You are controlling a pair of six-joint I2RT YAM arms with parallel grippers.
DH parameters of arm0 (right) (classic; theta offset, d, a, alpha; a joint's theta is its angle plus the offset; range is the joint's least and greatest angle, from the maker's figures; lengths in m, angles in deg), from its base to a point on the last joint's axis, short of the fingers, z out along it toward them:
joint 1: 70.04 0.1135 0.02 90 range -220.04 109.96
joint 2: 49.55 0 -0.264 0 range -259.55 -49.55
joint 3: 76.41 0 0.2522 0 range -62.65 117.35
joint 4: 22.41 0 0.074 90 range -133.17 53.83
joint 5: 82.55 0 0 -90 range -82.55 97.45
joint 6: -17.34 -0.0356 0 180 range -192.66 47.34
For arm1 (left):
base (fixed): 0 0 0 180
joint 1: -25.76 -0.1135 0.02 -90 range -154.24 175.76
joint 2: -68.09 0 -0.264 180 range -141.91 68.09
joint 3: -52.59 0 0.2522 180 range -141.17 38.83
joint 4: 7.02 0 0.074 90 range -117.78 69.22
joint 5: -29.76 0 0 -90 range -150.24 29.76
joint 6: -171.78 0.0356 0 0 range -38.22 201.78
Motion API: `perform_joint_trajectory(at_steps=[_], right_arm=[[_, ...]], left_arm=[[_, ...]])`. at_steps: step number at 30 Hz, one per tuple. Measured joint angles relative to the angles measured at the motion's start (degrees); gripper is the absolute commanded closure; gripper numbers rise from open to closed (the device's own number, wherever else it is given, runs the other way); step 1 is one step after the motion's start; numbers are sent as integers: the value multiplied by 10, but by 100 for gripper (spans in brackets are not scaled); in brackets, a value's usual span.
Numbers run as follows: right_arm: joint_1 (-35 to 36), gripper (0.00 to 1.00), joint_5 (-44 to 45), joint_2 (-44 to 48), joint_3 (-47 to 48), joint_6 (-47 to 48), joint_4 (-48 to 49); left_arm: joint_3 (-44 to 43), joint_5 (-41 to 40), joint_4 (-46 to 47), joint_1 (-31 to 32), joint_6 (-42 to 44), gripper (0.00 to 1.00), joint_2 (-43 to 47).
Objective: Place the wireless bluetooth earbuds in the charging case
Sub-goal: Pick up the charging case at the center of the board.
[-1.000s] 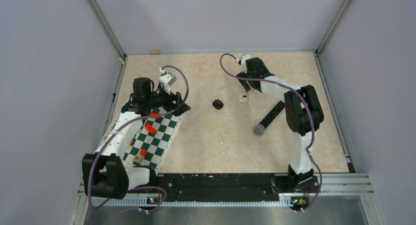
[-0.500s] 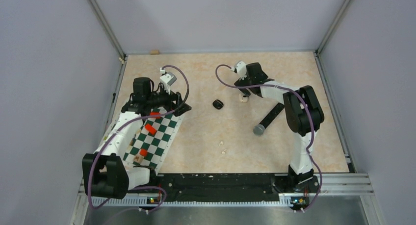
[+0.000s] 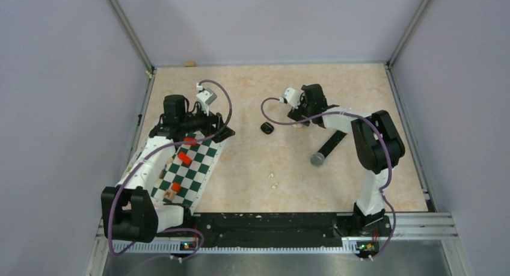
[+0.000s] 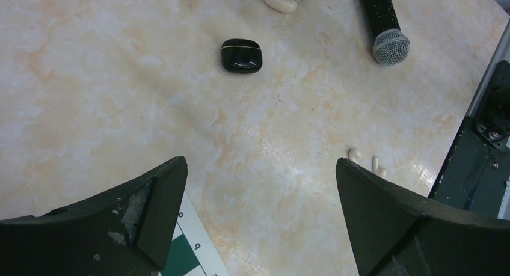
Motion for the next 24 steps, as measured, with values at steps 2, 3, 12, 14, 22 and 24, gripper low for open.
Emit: perform_joint_trajectory(at_steps=[2,3,12,14,22,24], right_arm=[[0,8,-13,7,-8,11,-4],[0,9,-19,10,-11,16,-7],[13,10,-60,32,-22,32,-54],[21,10,-65,34,-22,30,-63],[47,9,-70,36,-17,2,-82],[55,8,-70,36,-16,-13,-82]], left_arm=[[0,3,1,0,-2,1,0],[0,4,1,0,-2,1,0],[0,8,2,-2,-8,1,0],[0,9,2,-3,-9,1,0],[0,11,2,-3,-10,1,0],[0,13,2,-3,-11,1,0]])
